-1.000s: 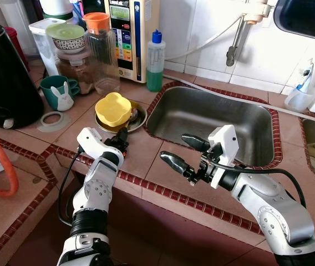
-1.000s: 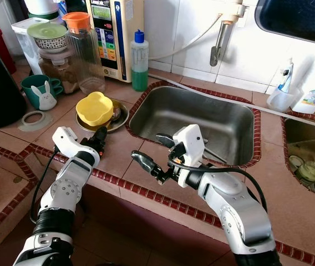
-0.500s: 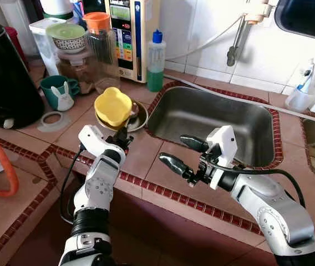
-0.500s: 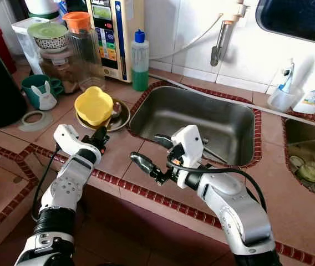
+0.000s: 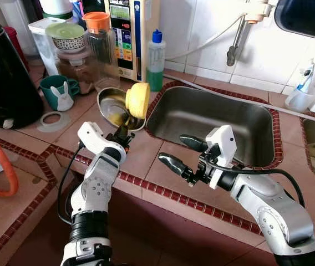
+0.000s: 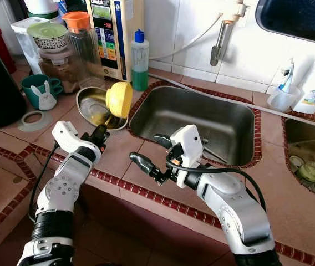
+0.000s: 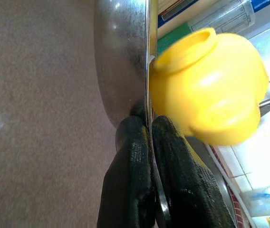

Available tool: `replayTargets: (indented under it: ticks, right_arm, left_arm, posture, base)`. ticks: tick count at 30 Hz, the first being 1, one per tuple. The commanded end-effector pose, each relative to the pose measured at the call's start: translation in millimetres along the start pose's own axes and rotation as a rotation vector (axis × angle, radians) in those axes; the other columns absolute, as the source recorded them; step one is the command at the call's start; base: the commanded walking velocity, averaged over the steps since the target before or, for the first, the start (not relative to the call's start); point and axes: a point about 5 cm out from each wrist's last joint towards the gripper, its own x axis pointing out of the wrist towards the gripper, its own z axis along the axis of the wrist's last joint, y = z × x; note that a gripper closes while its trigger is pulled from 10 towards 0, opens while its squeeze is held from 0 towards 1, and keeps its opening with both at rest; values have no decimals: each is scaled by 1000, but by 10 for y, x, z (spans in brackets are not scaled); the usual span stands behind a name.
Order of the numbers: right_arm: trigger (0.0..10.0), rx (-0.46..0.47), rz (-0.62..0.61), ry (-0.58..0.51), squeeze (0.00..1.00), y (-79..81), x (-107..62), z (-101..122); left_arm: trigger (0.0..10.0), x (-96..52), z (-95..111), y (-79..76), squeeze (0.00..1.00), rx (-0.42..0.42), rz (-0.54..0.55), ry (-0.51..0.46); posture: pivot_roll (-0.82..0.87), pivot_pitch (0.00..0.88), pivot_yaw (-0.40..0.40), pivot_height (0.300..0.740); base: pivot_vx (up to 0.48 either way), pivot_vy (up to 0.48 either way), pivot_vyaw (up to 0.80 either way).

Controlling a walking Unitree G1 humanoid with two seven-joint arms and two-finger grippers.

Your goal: Kitchen organization

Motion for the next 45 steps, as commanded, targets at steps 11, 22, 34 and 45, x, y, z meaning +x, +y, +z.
replayTargets:
  ticks: [11, 22, 34, 45]
  right_arm:
    - [10000, -24, 4, -4, 0, -25, 13, 34]
    - [10000, -29, 5, 4, 0, -30, 8, 22]
    - [10000, -37, 8, 11, 0, -41, 14, 19]
    - [10000, -47, 3, 15, 0, -60, 4, 21]
  left_arm:
    - [0, -41, -48, 41, 0, -38, 55, 11]
    - [0, -75, 31, 226, 0, -103, 124, -48]
    - [10000, -82, -32, 286, 0, -99, 143, -9]
    - [1059, -70, -51, 283, 0, -109, 132, -14]
  posture:
    - [88, 0, 11, 740]
    - [90, 0, 4, 740]
    - [88, 0, -2, 740]
    - [83, 0, -2, 740]
  base:
    - [0, 0, 0]
    - [0, 0, 0]
    - [0, 0, 0]
    - [0, 0, 0]
